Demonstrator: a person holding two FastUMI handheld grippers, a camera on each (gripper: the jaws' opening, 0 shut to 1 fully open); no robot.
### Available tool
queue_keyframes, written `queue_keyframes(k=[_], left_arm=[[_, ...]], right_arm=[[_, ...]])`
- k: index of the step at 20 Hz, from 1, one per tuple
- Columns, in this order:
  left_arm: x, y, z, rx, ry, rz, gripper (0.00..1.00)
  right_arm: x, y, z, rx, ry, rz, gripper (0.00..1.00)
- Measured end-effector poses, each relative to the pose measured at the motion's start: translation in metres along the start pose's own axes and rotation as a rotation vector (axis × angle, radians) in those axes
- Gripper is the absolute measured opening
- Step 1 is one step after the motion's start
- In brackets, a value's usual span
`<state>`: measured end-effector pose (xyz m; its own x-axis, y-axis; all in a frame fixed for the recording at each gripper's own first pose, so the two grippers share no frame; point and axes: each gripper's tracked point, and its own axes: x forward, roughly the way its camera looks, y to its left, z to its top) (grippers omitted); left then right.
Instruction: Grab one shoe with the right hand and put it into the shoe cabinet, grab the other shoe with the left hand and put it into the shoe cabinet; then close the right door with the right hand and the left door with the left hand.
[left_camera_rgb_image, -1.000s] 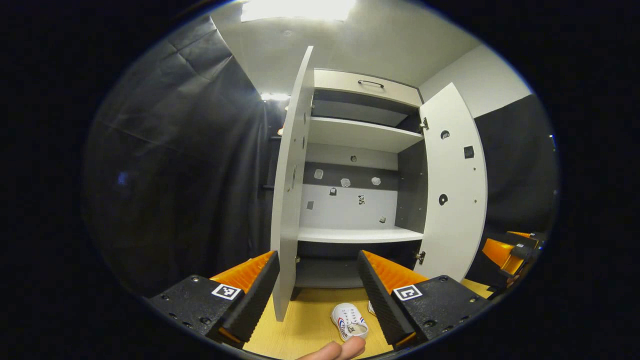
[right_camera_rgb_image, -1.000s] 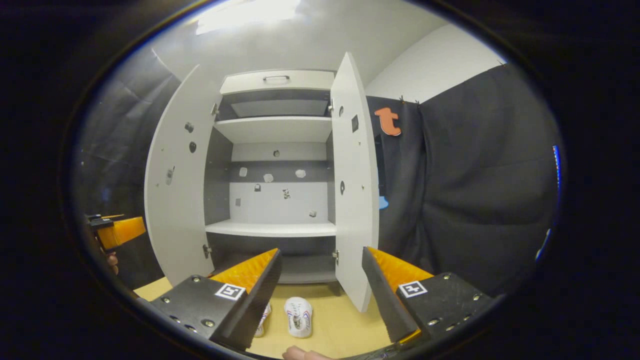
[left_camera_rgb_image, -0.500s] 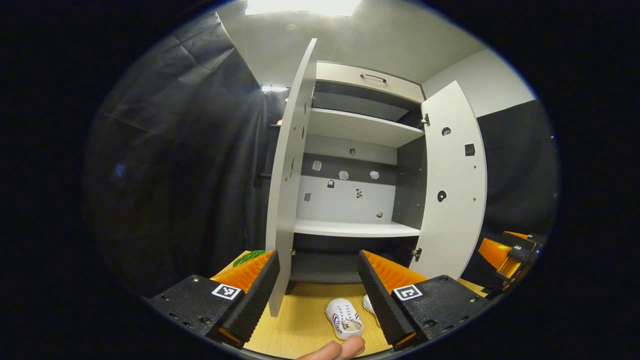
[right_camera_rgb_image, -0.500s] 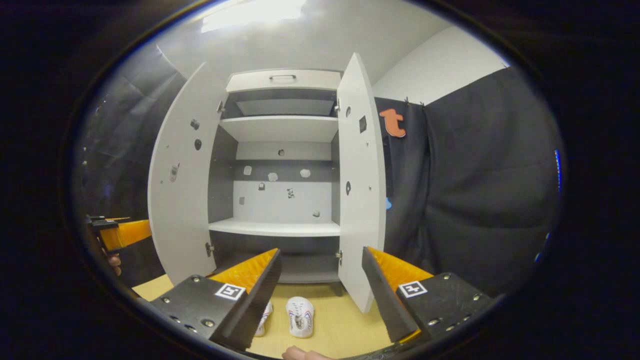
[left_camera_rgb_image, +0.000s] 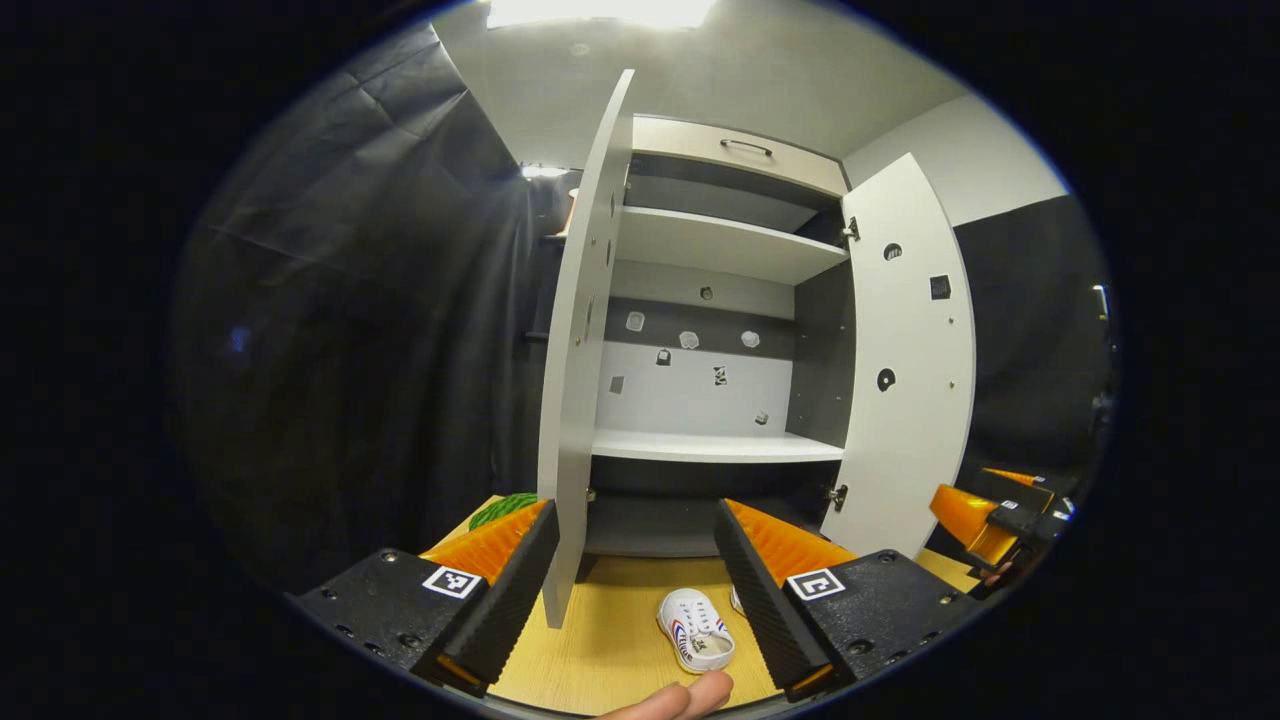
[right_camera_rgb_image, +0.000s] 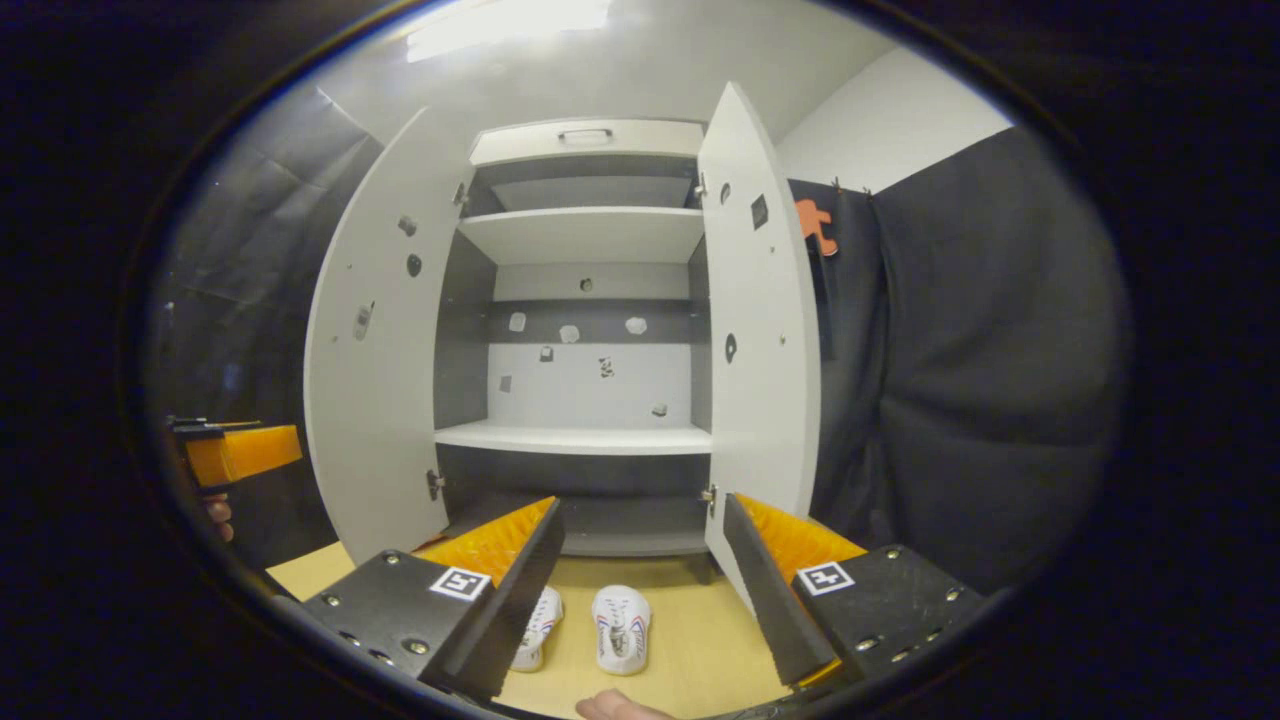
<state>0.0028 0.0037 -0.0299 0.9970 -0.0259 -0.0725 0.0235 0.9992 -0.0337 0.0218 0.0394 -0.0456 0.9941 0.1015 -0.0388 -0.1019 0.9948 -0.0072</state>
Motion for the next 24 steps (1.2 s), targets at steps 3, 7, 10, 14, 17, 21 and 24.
queue_keyframes(k=[3, 7, 10, 14, 17, 21, 24], left_arm=[[-0.002, 0.003, -0.001, 0.012, -0.011, -0.001, 0.95], [-0.003, 0.004, -0.002, 0.025, -0.021, -0.009, 0.95], [-0.004, 0.007, -0.005, 0.029, -0.028, -0.009, 0.95], [-0.004, 0.013, -0.001, 0.046, -0.061, 0.013, 0.95], [-0.001, 0.015, -0.005, 0.067, -0.064, 0.019, 0.95], [0.009, 0.007, -0.017, 0.076, -0.046, -0.013, 0.91], [0.019, 0.001, -0.030, 0.048, -0.016, -0.037, 0.95]], right_arm=[[0.023, 0.003, -0.032, -0.029, 0.042, -0.004, 0.96], [0.051, 0.018, -0.093, -0.065, 0.135, 0.022, 0.96], [0.066, 0.036, -0.146, -0.074, 0.227, 0.064, 0.94], [0.083, 0.041, -0.212, -0.080, 0.355, 0.054, 0.95], [0.096, 0.039, -0.252, -0.052, 0.443, 0.036, 0.95], [0.109, 0.044, -0.290, -0.036, 0.526, 0.046, 0.92], [0.115, 0.043, -0.323, -0.027, 0.613, 0.024, 0.78]])
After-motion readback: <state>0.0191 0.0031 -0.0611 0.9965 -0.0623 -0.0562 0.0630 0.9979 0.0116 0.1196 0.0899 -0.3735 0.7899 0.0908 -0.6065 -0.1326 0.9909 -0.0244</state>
